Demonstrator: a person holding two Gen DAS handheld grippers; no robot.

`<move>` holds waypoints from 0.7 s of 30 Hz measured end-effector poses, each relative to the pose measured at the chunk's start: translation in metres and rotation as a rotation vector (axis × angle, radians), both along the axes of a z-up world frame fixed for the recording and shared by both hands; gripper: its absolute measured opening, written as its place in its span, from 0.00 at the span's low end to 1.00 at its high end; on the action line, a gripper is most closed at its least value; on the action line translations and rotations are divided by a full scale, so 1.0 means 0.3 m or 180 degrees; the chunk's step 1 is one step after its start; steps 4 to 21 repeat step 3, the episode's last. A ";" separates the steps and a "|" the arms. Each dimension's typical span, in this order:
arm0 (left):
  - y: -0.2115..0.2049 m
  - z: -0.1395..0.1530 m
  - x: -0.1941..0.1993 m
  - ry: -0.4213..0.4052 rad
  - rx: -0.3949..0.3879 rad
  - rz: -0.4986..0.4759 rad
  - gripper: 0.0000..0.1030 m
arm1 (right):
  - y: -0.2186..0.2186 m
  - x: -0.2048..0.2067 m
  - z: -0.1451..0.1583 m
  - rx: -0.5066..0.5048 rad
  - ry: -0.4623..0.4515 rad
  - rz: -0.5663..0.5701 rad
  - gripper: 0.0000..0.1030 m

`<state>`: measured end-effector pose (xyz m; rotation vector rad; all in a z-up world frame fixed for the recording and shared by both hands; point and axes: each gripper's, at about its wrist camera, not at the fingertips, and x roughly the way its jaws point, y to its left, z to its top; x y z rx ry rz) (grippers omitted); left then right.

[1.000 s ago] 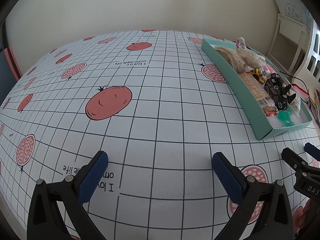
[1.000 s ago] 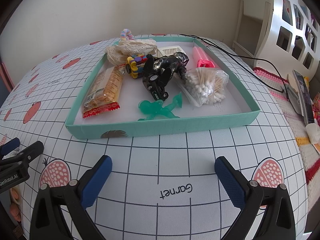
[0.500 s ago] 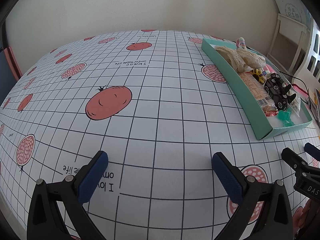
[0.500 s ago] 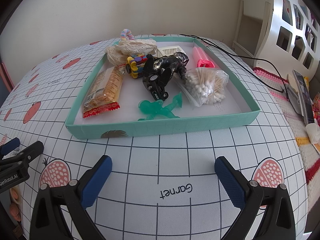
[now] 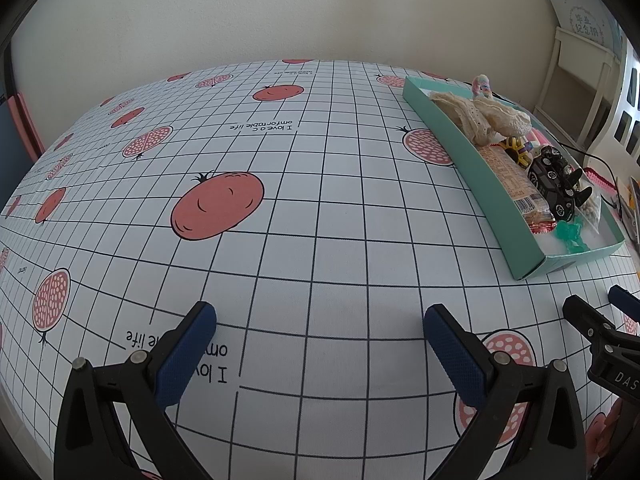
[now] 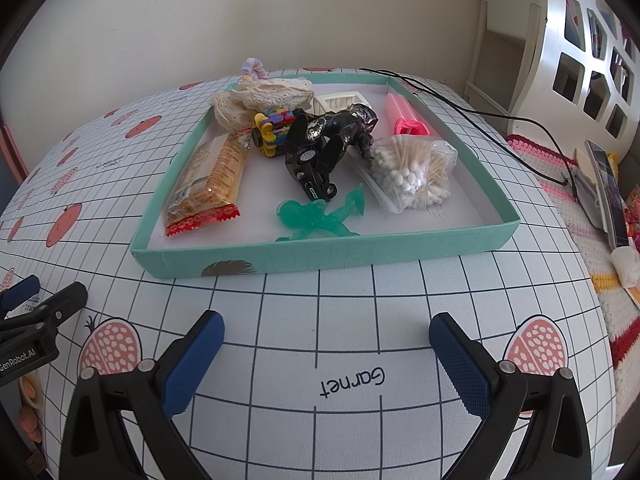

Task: Organize objects

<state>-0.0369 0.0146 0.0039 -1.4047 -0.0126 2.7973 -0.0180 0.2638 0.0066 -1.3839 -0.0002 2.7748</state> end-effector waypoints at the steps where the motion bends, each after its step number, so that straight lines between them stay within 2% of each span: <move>1: 0.000 0.000 0.000 0.0000 0.0000 0.0000 1.00 | 0.000 0.000 0.000 0.0000 0.0000 0.0000 1.00; 21: 0.000 0.000 0.000 0.0000 0.0000 0.0000 1.00 | 0.000 0.000 0.000 0.0000 0.0000 0.0000 1.00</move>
